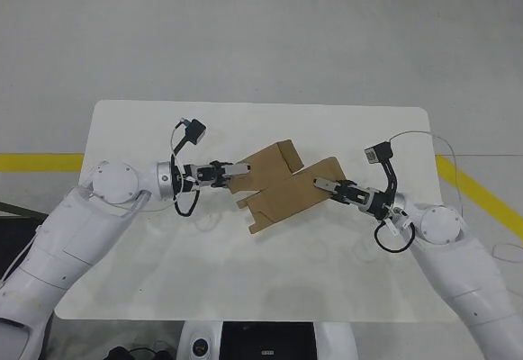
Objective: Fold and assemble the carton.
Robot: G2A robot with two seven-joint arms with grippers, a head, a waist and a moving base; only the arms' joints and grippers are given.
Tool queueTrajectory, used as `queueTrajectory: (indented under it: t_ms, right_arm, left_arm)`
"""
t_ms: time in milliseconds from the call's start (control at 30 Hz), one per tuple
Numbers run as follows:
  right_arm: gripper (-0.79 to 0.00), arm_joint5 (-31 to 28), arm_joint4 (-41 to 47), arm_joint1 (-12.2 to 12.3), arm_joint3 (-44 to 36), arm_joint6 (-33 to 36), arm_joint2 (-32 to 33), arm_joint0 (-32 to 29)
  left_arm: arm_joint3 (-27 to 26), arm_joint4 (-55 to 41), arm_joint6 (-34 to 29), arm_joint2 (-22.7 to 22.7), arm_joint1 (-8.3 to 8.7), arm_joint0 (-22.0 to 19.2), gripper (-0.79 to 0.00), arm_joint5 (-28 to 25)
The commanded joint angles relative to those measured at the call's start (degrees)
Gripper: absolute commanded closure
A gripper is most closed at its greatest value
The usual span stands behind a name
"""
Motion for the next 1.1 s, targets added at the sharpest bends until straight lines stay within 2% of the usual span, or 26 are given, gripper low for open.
queueTrajectory:
  t_ms: [0, 433, 800, 1067]
  right_arm:
    - [0.0, 0.3, -0.6, 0.0, -0.8, -1.1, 0.4, -0.9]
    - [0.0, 1.0, -4.6, 0.1, -1.9, -4.2, 2.6, -3.5]
    - [0.0, 0.4, -6.3, -0.5, -1.1, -5.4, 2.0, -3.6]
    - [0.0, 0.3, -6.3, -0.8, -1.8, -5.1, 1.8, -3.8]
  left_arm:
    - [-0.4, -2.3, 1.2, -0.4, -0.17, 1.1, -0.785, 1.2]
    - [-1.6, -8.3, 2.6, -3.9, -0.93, 3.9, -0.785, 2.1]
    - [-6.2, -11.6, 2.2, -7.7, -1.09, 6.9, -0.785, 3.1]
    - [-7.2, -9.7, 2.9, -7.2, -2.02, 6.9, -0.785, 2.6]
